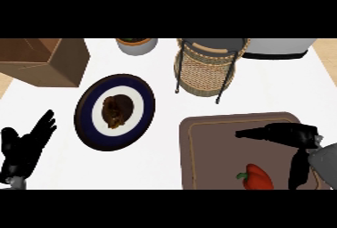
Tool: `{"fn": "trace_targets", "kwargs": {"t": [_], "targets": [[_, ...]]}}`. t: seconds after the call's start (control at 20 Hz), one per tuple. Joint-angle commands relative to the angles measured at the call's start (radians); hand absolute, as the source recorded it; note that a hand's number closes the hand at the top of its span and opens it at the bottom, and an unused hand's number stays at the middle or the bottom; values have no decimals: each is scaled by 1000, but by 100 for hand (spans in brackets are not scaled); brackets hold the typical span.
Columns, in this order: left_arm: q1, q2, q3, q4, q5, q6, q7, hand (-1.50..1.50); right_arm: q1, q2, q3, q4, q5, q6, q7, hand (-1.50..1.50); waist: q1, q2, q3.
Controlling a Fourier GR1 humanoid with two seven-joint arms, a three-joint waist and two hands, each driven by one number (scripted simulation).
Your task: Pick the bell pepper from the tray and place it in the tiered basket
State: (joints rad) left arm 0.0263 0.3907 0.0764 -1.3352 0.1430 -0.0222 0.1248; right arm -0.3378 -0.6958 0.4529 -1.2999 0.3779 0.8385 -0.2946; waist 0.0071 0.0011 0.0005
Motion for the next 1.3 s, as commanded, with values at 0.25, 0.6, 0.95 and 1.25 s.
{"fn": "trace_targets", "kwargs": {"t": [0.25,0.6,0.95,1.25], "targets": [[69,-19,24,-44,-20,-16,-26,0,-14,38,-7,52,19,57,-111,-150,4,0,0],[54,-37,30,-95,-36,-8,46,0,54,64,5,-26,34,61,-45,-150,-3,-2,0],[18,-32,56,-2,-43,-46,-10,0,55,113,53,30,85,8,-59,-150,-3,0,-1],[27,-66,30,-55,-56,-20,35,0,134,136,121,-36,103,-13,-31,-150,-4,-1,0]]}}
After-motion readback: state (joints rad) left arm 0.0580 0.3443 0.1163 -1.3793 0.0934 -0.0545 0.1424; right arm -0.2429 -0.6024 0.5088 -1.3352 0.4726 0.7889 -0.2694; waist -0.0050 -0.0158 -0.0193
